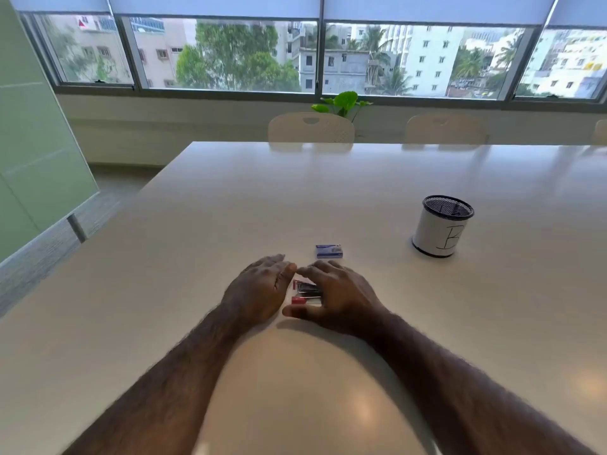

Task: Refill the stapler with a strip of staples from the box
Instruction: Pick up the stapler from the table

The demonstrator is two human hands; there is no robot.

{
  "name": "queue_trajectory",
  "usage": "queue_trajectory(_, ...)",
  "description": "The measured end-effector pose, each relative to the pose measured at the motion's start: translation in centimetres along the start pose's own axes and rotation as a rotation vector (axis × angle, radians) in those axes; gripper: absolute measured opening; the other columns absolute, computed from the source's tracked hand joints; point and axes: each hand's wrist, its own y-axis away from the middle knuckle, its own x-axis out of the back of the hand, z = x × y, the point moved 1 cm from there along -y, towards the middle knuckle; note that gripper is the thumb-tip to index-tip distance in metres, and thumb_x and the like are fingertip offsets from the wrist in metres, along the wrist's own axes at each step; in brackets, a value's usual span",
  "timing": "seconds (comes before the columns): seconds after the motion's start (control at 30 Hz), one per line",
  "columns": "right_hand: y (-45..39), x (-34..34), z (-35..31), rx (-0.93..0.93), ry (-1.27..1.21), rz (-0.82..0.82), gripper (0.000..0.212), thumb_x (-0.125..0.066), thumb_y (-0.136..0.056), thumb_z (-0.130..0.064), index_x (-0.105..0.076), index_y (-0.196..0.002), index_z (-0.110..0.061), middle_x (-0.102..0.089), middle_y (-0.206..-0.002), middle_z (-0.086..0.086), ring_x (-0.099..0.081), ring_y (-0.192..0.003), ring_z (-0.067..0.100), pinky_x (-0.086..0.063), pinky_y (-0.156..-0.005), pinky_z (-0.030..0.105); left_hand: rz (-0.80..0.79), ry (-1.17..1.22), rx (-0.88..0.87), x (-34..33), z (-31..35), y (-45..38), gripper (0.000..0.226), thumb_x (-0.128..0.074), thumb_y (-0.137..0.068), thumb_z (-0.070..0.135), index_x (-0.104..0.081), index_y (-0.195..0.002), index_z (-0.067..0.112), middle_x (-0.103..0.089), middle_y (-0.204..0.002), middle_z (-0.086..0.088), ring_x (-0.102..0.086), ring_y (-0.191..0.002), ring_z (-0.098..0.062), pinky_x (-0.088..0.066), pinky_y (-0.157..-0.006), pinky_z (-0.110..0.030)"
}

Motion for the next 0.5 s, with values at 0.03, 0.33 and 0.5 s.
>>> queue_trajectory(0.03, -0.1, -0.2, 0.2, 0.033, 0.021, -0.014, 0.084, -0.041, -0.071, -0.088, -0.055, -0.128, -0.028, -0.063, -0.121, -0.006, -0.057, -0.106, 0.015, -0.047, -0.083, 0.033, 0.004, 0.002, 0.012, -0.1, -0.1, -0.1, 0.067, -0.009, -0.097, 0.057, -0.044, -0.141, 0.021, -0.041, -0.153, -0.002, -0.031, -0.143, -0.016, -0.026, -0.117, -0.036)
queue_trajectory(0.33, -0.9, -0.8, 0.4, -0.052, -0.270, 0.079, 0.043, -0.062, -0.086, -0.051, -0.058, -0.116, -0.020, -0.067, -0.111, 0.001, -0.062, -0.093, 0.017, -0.052, -0.077, 0.033, 0.175, 0.227, -0.021, -0.2, -0.4, -1.2, 0.062, -0.022, -0.097, 0.053, -0.069, -0.107, 0.014, -0.072, -0.112, -0.008, -0.064, -0.108, -0.022, -0.051, -0.093, -0.036)
queue_trajectory(0.5, -1.8, 0.5, 1.0, -0.532, -1.428, -0.058, 0.044, -0.046, -0.095, -0.053, -0.065, -0.099, -0.013, -0.067, -0.082, 0.008, -0.055, -0.059, 0.016, -0.044, -0.054, 0.028, 0.327, 0.624, 0.122, -0.3, 0.0, -2.1, 0.053, -0.032, -0.097, 0.052, -0.074, -0.091, 0.020, -0.076, -0.081, 0.001, -0.068, -0.066, -0.006, -0.050, -0.062, -0.017)
